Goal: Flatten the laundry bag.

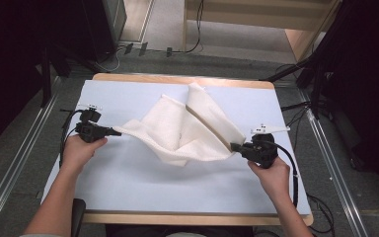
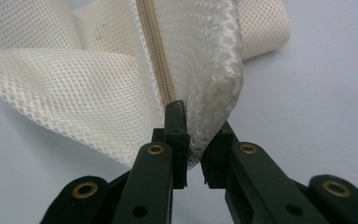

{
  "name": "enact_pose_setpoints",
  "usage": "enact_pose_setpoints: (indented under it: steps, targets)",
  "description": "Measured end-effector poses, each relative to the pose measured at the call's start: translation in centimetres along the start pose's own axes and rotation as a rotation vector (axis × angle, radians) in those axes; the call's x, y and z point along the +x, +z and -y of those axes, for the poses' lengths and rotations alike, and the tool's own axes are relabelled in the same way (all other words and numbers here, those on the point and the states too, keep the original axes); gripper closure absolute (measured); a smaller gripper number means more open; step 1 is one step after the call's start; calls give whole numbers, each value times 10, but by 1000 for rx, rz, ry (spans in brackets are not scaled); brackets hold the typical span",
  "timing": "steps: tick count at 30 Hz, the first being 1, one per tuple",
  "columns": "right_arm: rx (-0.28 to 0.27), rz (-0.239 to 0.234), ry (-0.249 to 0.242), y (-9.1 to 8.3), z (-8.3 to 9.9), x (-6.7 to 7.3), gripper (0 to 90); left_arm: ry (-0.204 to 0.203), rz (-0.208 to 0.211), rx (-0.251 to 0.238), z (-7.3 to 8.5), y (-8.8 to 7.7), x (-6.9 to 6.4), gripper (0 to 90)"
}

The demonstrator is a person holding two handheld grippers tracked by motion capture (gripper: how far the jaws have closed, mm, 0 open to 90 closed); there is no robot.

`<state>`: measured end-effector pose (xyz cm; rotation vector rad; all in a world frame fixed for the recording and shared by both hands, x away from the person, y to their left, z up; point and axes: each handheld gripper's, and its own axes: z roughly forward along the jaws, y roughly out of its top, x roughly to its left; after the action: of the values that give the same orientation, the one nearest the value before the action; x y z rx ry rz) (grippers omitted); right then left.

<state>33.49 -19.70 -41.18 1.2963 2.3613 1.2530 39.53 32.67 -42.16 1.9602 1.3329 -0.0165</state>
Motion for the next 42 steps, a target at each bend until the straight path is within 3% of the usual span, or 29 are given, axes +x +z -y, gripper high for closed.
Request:
enact_pose_setpoints:
  steps: [8, 11, 16, 17, 20, 22, 27, 35, 37, 39, 42]
  targets:
    - [27, 33, 17, -12, 16, -11, 841, 11, -2, -36, -4, -1, 2, 900]
    - [30, 31, 25, -11, 19, -11, 840, 21, -11, -25, -18, 10, 6, 900]
    - [25, 30, 20, -8, 25, -8, 835, 17, -19, -33, -31, 16, 10, 809]
    - [26, 25, 24, -7, 25, -7, 834, 3, -32, -38, -39, 19, 10, 809]
    - [25, 22, 13, -3, 24, -4, 834, 69, -48, -26, -53, 33, 4, 775]
    - [24, 21, 9, -1, 23, -2, 834, 87, -47, -10, -58, 44, 2, 748]
    - [23, 21, 8, 0, 23, -1, 834, 104, -39, 32, -60, 63, 2, 719]
    - [23, 23, 3, 4, 21, -1, 834, 117, -70, 44, -60, 87, 2, 657]
    - [24, 19, 1, 4, 21, -2, 834, 108, -41, 48, -61, 91, 0, 656]
    - [26, 17, 6, 4, 20, -2, 834, 135, -59, 50, -61, 94, -5, 669]
    - [22, 17, 5, 5, 20, -2, 834, 134, -50, 66, -61, 97, -10, 794]
